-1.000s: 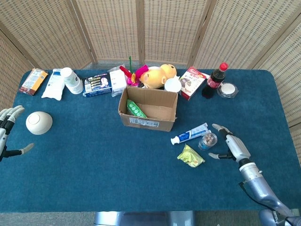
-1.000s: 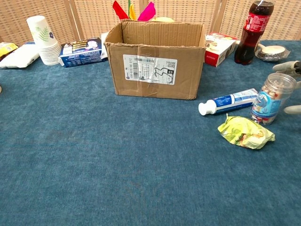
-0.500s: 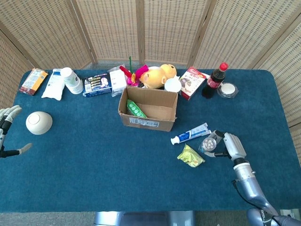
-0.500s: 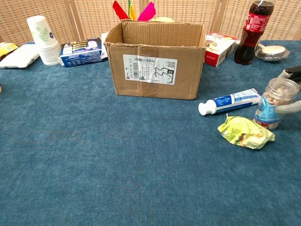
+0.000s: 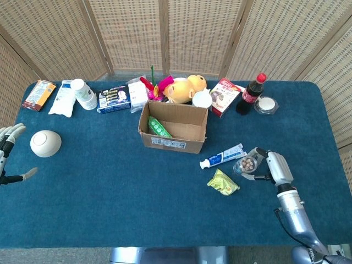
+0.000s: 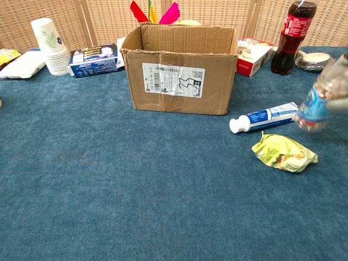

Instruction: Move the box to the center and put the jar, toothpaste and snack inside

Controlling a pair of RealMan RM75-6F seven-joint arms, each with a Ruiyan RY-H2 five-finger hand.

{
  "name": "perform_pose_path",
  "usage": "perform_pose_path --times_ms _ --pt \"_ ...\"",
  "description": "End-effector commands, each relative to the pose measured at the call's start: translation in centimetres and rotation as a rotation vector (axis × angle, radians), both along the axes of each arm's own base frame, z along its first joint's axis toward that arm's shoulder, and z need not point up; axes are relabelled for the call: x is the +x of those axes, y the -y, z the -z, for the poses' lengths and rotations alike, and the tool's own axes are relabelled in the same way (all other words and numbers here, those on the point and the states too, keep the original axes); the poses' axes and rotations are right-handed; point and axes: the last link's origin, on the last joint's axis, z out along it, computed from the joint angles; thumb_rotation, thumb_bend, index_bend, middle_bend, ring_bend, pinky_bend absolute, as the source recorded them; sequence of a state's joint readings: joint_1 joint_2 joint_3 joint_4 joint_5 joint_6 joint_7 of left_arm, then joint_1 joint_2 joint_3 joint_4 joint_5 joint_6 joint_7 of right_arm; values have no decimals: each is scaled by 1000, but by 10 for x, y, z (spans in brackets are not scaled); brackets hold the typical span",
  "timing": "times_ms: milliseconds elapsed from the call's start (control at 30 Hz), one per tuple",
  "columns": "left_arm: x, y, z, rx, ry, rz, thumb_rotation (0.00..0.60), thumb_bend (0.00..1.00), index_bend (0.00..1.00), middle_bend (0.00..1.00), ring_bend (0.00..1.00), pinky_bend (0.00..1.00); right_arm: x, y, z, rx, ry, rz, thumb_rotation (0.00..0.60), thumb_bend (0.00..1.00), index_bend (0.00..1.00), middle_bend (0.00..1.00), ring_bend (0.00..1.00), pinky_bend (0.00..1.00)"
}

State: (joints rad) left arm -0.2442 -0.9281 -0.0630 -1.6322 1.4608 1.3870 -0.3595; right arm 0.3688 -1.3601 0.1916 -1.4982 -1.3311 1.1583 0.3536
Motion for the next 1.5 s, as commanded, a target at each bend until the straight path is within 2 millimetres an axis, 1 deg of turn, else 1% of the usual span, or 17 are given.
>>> perform_pose_path --times_ms 33,167,267,300,333,500,567,667,800,933,1067,1133,1167,1233,1267,1367,1500 --pt "0 0 0 -1 1 0 600 242 0 0 0 47 17 0 -22 -57 21 -51 600 171 573 628 573 360" --pt "1 1 1 -5 4 5 600 242 0 0 0 47 53 2 -54 -124 72 -125 600 183 587 639 579 370" --pt "2 0 2 -16 5 8 600 242 0 0 0 47 118 20 -80 -161 87 -238 600 201 588 640 580 383" --pt "2 1 3 -18 2 10 600 242 0 0 0 47 131 25 -83 -166 73 -247 600 205 589 641 580 383" --pt "2 1 3 -19 0 11 600 242 0 0 0 47 137 28 -84 -169 64 -247 600 209 590 642 580 383" --pt "3 1 4 -28 -1 16 600 242 0 0 0 47 199 50 -88 -200 26 -299 600 217 593 644 580 383" --pt "2 1 5 -35 -1 12 600 242 0 0 0 48 220 60 -82 -205 -51 -324 600 219 593 644 580 383" --pt "2 0 6 -42 -4 10 600 242 0 0 0 48 239 70 -67 -185 -111 -316 600 222 593 644 580 384" --pt "2 -1 6 -41 -4 12 600 242 0 0 0 48 252 84 -45 -179 -162 -284 600 225 595 644 578 383" --pt "0 -2 8 -57 -11 6 600 243 0 0 0 48 251 94 -23 -141 -195 -225 600 234 595 644 572 383" --pt "-1 -4 9 -58 -11 2 600 242 0 0 0 48 246 104 -13 -131 -209 -176 600 223 558 617 544 383" --pt "-1 -4 9 -56 -7 3 600 243 0 0 0 48 241 105 -11 -81 -214 -164 600 167 362 480 437 372" --pt "-1 -4 9 -56 -7 3 600 243 0 0 0 48 239 105 -11 -34 -217 -157 600 131 222 355 347 349" --pt "-1 -4 9 -57 -7 3 600 243 0 0 0 48 237 105 -16 6 -217 -149 600 84 61 163 213 309" --pt "-1 -4 9 -58 -7 2 600 242 0 0 0 48 237 105 -20 8 -210 -149 600 69 26 99 168 300" --pt "-1 -4 9 -60 -7 1 600 242 0 0 0 48 235 104 -27 -2 -204 -161 600 90 5 26 93 289" --pt "0 -4 10 -60 -10 3 600 243 0 0 0 48 231 99 -34 4 -206 -195 600 95 0 0 5 230"
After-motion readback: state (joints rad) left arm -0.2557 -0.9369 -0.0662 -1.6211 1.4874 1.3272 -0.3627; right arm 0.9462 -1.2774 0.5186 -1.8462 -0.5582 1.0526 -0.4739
